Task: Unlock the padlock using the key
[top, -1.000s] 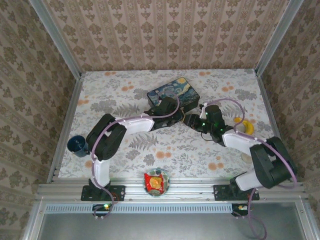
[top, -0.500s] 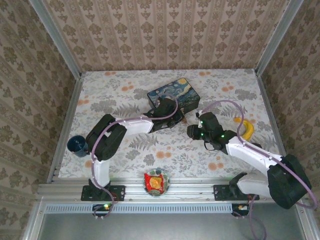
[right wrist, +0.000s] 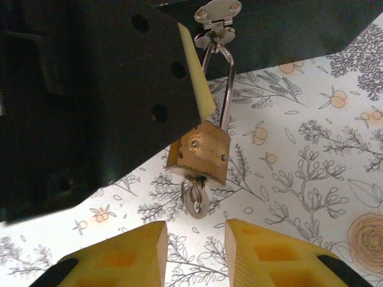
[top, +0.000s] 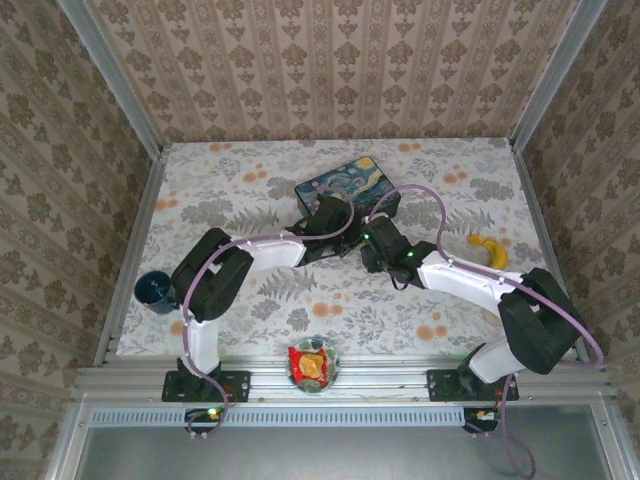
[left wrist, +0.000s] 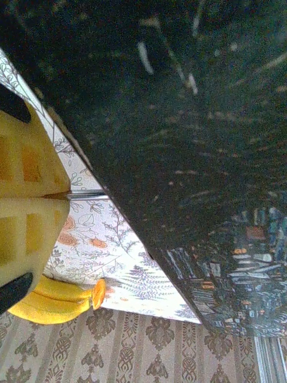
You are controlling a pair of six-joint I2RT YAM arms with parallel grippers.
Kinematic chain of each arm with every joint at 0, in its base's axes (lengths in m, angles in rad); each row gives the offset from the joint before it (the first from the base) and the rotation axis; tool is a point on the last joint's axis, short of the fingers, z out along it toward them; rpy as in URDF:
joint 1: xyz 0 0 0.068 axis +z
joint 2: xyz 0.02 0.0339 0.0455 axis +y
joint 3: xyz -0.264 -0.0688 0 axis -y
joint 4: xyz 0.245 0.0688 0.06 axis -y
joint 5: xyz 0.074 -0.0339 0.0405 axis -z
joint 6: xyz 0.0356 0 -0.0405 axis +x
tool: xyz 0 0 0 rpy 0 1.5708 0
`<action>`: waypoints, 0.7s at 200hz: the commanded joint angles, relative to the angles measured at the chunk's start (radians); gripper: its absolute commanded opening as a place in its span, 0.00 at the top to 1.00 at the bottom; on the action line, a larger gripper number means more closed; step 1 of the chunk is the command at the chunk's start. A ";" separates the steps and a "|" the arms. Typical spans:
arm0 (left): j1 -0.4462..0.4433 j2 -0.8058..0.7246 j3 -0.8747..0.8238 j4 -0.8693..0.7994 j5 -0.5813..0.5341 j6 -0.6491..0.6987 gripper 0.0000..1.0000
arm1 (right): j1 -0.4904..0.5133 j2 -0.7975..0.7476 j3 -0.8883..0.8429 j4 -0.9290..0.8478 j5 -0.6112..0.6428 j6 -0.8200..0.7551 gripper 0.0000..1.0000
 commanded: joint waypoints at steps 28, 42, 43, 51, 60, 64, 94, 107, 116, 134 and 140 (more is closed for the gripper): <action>0.001 -0.006 -0.022 0.012 0.051 -0.031 1.00 | 0.008 0.040 0.046 -0.010 0.081 -0.044 0.72; 0.001 -0.001 -0.018 0.014 0.056 -0.035 1.00 | 0.009 0.049 0.053 -0.010 0.093 -0.051 0.72; 0.001 -0.001 -0.017 0.014 0.057 -0.036 1.00 | 0.009 0.050 0.053 -0.010 0.093 -0.052 0.73; 0.001 0.000 -0.018 0.019 0.061 -0.039 1.00 | 0.011 0.055 0.058 -0.011 0.094 -0.057 0.73; 0.001 0.003 -0.018 0.025 0.065 -0.045 1.00 | 0.011 0.063 0.062 -0.007 0.097 -0.060 0.73; 0.000 0.004 -0.017 0.027 0.067 -0.047 1.00 | 0.012 0.067 0.064 -0.006 0.097 -0.063 0.73; -0.004 0.007 -0.017 0.035 0.083 -0.056 1.00 | 0.015 0.093 0.078 0.004 0.109 -0.073 0.74; -0.004 0.006 -0.024 0.053 0.096 -0.065 1.00 | 0.015 0.104 0.080 0.008 0.127 -0.079 0.78; -0.005 0.007 -0.028 0.060 0.108 -0.072 1.00 | 0.015 0.113 0.079 0.009 0.140 -0.083 0.85; -0.007 0.005 -0.027 0.060 0.136 -0.072 0.83 | 0.012 0.120 0.069 0.032 0.144 -0.096 1.00; -0.007 0.004 -0.027 0.060 0.144 -0.072 0.75 | 0.012 0.119 0.063 0.040 0.140 -0.103 1.00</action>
